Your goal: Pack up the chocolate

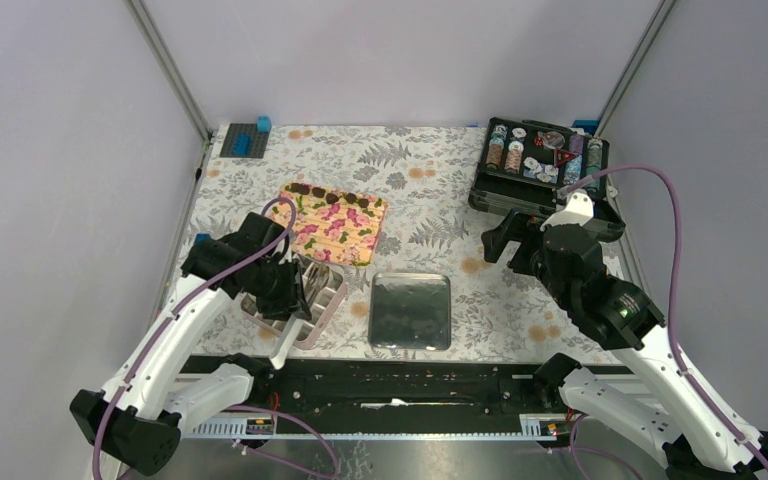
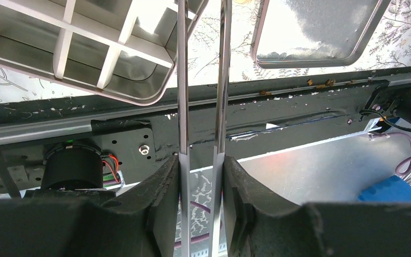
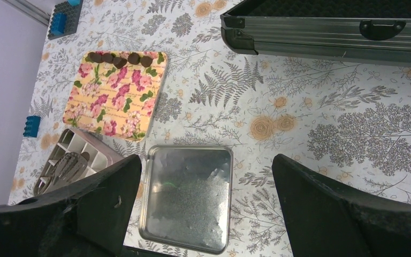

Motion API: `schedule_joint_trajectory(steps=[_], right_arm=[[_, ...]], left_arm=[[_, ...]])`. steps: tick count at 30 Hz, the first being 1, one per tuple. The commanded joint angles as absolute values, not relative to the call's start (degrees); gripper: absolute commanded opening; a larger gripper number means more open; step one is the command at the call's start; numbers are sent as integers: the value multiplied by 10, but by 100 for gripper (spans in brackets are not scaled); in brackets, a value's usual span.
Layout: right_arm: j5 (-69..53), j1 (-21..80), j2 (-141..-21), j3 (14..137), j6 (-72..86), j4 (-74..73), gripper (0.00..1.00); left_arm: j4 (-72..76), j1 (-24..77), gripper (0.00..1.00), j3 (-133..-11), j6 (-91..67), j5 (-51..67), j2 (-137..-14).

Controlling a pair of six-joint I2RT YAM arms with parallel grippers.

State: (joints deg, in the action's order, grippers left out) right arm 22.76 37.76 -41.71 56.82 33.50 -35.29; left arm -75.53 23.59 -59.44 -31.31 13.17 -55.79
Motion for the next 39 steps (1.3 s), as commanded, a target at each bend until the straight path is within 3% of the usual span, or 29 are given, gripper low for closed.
schedule_joint_trajectory(steps=[1,12,23,39], right_arm=[[225,377,-413,564,336,-335,99],[227,376,-410,562,335,-335,99],[229,377,-411,560,335,-335,99],[230,377,-410,559,333,-335,99]], left_arm=[[-737,243,0,-591,-307,146,-561],[-727,258,1,-587,-311,146,-574],[-726,273,16,-601,-319,134,-584],[-735,288,25,-628,-330,112,-593]])
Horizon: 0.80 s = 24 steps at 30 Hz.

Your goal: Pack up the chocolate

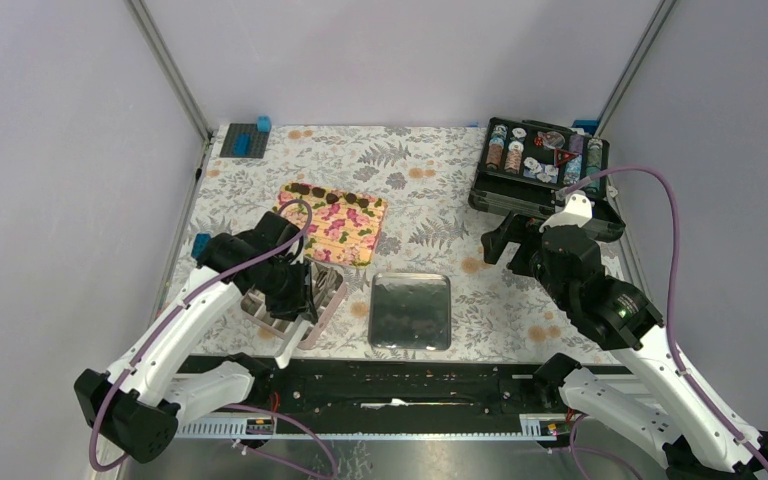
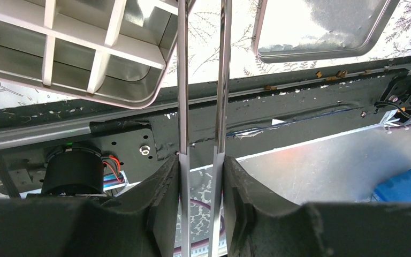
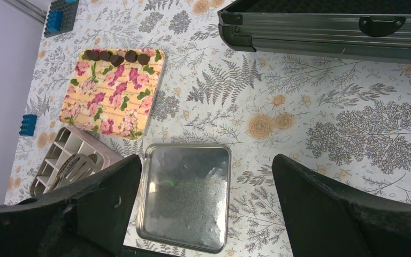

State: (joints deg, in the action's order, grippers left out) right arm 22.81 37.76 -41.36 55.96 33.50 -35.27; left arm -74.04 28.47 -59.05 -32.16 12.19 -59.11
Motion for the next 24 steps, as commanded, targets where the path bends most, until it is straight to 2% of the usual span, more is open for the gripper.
schedule_joint_trajectory(steps=[1,17,24], right_arm=[[230,377,-410,558,333,-335,99],[228,377,-406,555,333,-336,99],[228,376,-404,555,334,-336,99]], left_arm=[[-737,288,26,-630,-330,110,-594],[-748,293,27,-628,-330,103,-590],[-748,294,33,-624,-333,102,-592]])
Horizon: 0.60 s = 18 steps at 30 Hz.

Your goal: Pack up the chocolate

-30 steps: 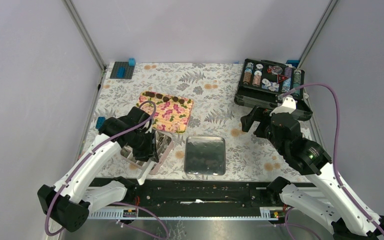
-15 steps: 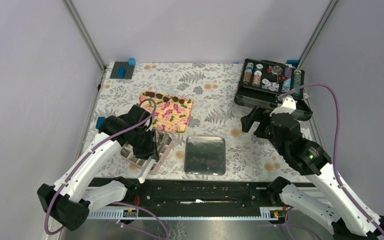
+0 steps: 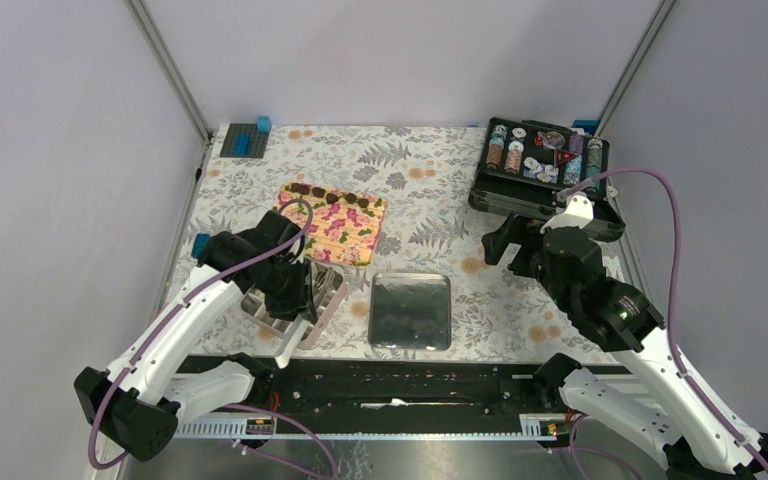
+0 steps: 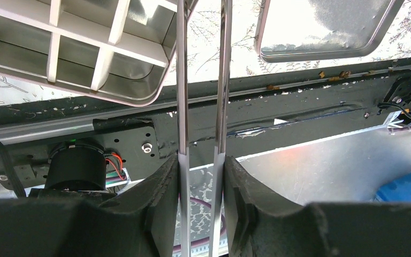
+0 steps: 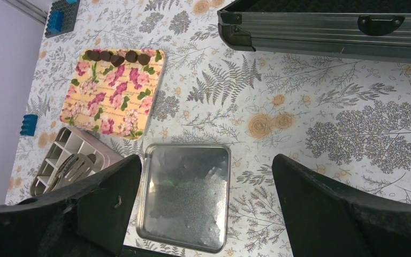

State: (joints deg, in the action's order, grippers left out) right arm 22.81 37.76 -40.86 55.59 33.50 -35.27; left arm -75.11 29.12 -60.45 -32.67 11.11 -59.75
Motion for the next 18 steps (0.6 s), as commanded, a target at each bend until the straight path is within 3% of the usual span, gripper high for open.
schedule_joint_trajectory(steps=[1,9,18], right_arm=[[228,377,-403,555,334,-336,99],[225,377,-404,555,335,-336,99],[224,376,-403,560,334,-337,99]], left_arm=[[-748,294,35,-624,-333,103,-592],[-748,296,41,-626,-336,102,-590],[-762,297,19,-690,-338,81,-596]])
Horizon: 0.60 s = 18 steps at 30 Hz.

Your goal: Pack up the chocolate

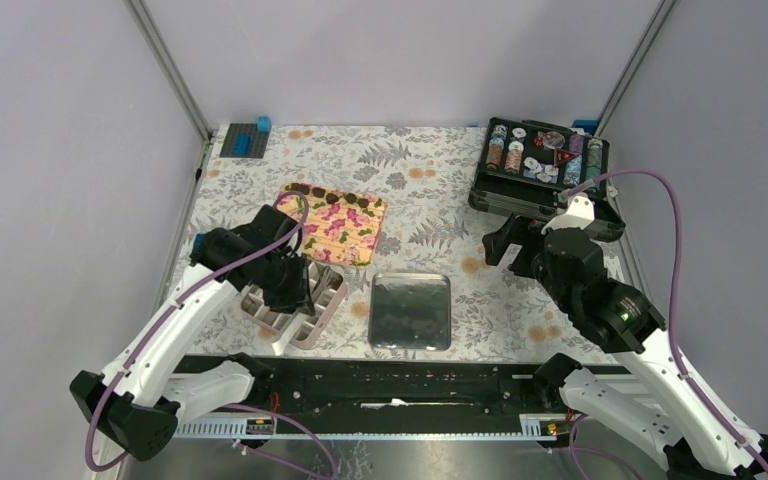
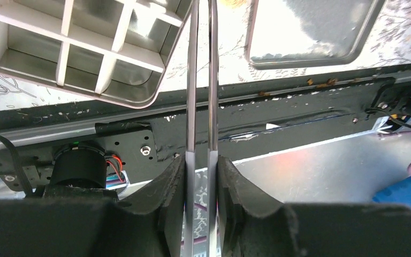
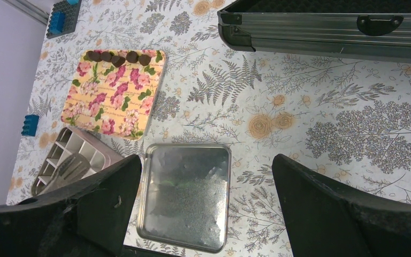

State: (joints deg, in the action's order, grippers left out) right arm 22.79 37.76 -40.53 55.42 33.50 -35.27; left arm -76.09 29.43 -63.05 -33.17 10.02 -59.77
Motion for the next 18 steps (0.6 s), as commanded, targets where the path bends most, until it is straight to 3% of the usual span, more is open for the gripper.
schedule_joint_trajectory(steps=[1,18], right_arm=[[224,377,-403,558,335,-338,99],[251,376,-373,568,332,-372,99]], left_arm=[[-763,297,18,-701,-338,77,-598],[-590,296,13,-724,-299,-65,-718]])
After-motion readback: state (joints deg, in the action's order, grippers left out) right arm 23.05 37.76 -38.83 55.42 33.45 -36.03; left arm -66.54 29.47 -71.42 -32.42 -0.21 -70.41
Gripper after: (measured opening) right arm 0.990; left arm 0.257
